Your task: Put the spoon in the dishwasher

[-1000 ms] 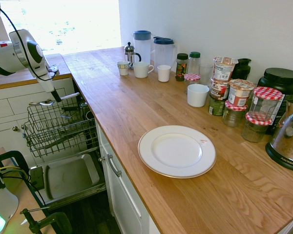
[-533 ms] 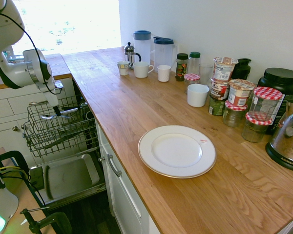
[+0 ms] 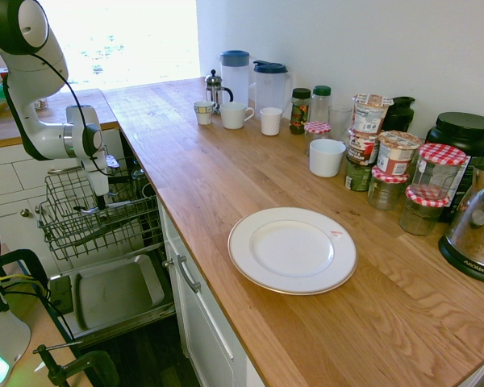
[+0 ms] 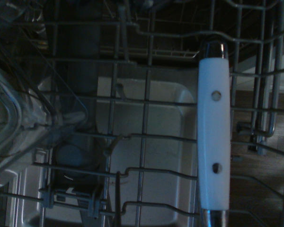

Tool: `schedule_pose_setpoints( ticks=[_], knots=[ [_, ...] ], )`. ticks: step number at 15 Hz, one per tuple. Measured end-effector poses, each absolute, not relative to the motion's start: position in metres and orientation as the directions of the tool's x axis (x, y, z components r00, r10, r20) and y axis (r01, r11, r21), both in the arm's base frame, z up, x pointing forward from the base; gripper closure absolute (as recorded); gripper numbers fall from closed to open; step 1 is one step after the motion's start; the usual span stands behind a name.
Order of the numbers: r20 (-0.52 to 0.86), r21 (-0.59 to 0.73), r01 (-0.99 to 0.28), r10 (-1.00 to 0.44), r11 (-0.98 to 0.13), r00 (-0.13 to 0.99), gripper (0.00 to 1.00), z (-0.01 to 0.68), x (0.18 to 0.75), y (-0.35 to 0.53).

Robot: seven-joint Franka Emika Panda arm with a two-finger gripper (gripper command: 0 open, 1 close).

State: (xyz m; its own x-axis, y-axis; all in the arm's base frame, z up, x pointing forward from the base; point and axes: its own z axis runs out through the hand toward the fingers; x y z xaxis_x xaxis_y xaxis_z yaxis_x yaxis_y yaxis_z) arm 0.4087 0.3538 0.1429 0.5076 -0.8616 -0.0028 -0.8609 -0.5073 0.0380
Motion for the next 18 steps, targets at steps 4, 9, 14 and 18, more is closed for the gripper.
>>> schedule_pose_setpoints(
  ticks=[4,9,14,18],
  knots=[
    [-0.025,0.066,-0.847,-0.849,-0.528,0.528,0.0,0.133,0.414,0.343],
    [-0.039,0.083,-0.831,-0.835,-0.551,0.549,0.0,0.134,0.423,0.336],
    [-0.033,0.083,-0.827,-0.831,-0.557,0.556,0.0,0.138,0.431,0.336],
    [-0.02,0.084,-0.824,-0.828,-0.56,0.561,0.0,0.148,0.436,0.34]
  ],
)
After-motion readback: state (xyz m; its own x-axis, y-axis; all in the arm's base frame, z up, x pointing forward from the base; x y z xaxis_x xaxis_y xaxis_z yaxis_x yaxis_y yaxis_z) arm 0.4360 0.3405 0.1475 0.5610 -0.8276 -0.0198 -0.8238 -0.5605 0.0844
